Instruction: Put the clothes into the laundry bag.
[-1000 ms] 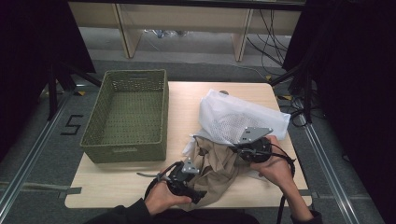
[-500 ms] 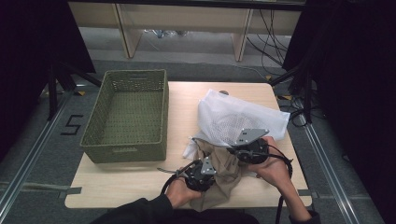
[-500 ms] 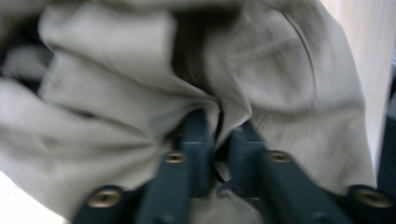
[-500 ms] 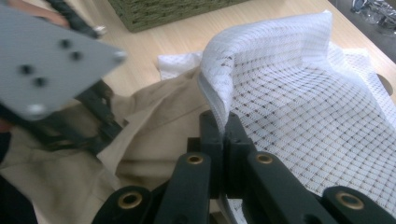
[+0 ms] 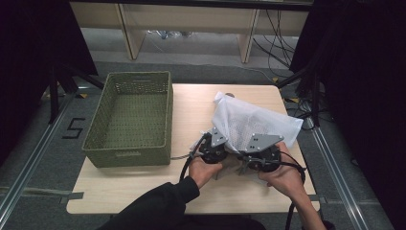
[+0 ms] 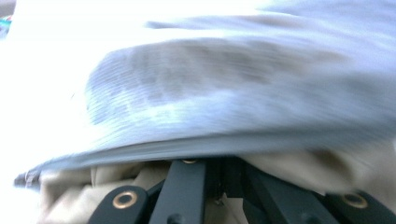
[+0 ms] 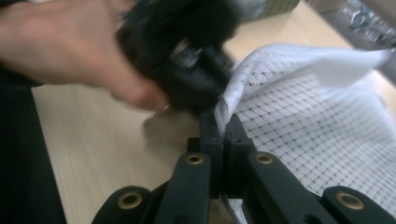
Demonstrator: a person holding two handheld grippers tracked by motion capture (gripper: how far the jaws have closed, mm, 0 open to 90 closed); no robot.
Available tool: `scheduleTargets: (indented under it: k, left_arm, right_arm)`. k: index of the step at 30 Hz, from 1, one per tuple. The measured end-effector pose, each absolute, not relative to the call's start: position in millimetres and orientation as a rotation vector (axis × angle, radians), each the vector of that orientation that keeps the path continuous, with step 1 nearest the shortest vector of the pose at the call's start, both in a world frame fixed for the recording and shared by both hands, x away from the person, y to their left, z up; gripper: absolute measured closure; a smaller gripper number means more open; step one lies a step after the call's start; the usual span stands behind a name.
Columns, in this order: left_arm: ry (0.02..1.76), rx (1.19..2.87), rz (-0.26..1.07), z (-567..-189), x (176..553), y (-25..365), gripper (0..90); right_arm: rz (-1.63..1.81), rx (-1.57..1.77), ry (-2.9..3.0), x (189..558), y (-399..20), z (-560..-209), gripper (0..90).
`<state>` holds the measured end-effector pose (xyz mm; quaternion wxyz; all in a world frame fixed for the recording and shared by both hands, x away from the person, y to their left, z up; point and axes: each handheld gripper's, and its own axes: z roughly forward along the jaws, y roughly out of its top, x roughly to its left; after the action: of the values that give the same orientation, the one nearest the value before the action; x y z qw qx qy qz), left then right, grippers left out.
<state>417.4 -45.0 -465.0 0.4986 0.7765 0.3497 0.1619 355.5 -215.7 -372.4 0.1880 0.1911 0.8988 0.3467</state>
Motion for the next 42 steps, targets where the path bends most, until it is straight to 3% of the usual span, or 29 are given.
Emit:
scheduleTargets:
  k: [14, 19, 21, 24, 26, 31, 33, 37, 42]
  left_arm:
    - [0.799, 1.915, 0.175, -481, 405, -21, 70.8]
    - [0.783, 1.986, 0.218, -475, 392, 2, 45.8]
    - [0.821, 2.020, 0.163, -476, 384, 10, 36.9]
    - [0.801, 2.130, 0.103, -490, 370, 9, 34.2]
    - [0.765, 2.180, 0.083, -497, 370, 4, 41.1]
    - [0.695, 2.154, 0.068, -501, 381, -22, 80.7]
    - [0.702, 2.138, 0.072, -501, 384, -29, 88.7]
    - [0.707, 2.063, 0.156, -491, 404, -48, 89.5]
    - [0.684, 2.089, 0.159, -489, 405, -47, 88.8]
  right_arm:
    - [0.854, 0.665, 2.613, 375, -217, -441, 90.0]
    - [0.810, 0.753, 2.626, 382, -222, -452, 90.0]
    - [0.810, 0.719, 2.617, 385, -225, -453, 90.0]
    - [0.808, 0.796, 2.632, 383, -224, -451, 90.0]
    - [0.798, 0.740, 2.608, 384, -224, -452, 90.0]
    - [0.809, 0.722, 2.607, 381, -223, -447, 90.0]
    - [0.824, 0.714, 2.613, 382, -223, -445, 90.0]
    - [0.885, 0.663, 2.619, 375, -224, -433, 90.0]
    - [0.876, 0.659, 2.625, 373, -222, -434, 90.0]
